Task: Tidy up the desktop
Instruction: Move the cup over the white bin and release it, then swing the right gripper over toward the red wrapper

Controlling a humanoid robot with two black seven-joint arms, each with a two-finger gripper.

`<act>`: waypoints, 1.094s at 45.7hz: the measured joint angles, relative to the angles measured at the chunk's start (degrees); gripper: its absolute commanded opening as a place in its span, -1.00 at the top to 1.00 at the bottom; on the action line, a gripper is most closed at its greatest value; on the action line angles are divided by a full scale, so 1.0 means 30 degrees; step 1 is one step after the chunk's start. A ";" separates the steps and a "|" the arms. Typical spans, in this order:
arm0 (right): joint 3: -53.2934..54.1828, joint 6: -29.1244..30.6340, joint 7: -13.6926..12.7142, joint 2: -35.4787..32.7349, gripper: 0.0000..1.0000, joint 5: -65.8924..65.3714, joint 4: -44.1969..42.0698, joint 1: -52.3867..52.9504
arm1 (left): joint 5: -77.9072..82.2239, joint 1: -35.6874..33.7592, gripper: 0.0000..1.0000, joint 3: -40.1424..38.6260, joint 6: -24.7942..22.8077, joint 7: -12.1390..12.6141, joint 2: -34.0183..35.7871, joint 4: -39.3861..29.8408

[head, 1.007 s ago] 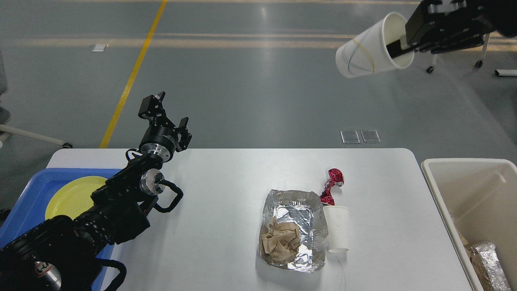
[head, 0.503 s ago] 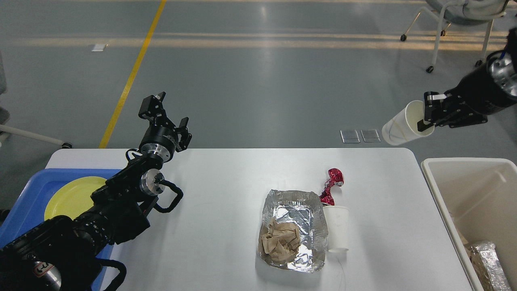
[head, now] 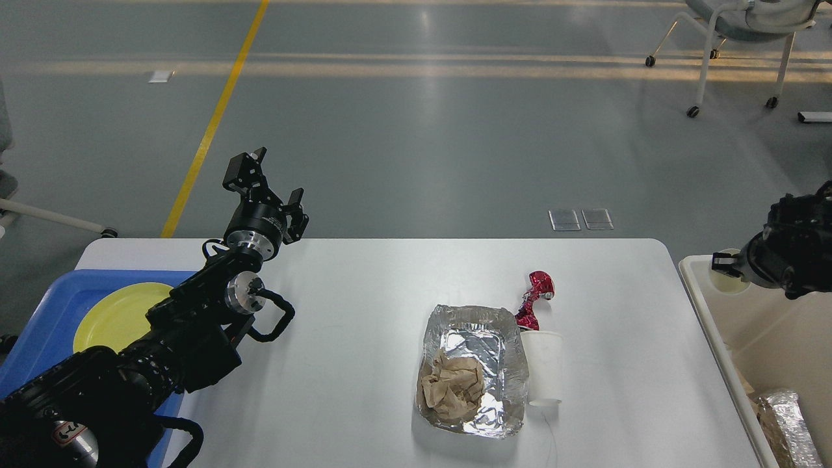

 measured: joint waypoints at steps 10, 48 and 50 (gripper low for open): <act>-0.4467 -0.3179 -0.0025 0.0738 -1.00 0.0144 -0.0994 -0.1437 | 0.0000 0.0000 -1.00 0.0000 0.0000 0.0000 0.0000 0.0000; -0.4906 0.0496 0.0011 -0.0919 -1.00 0.3138 0.7934 0.8057 | 0.0000 0.0000 -1.00 0.0000 0.0000 0.0000 0.0000 0.0000; -0.4838 0.1048 0.0021 -0.1101 -1.00 0.3233 0.9190 0.9423 | -0.0001 0.0000 -1.00 0.0000 0.0000 0.0000 0.0000 0.0000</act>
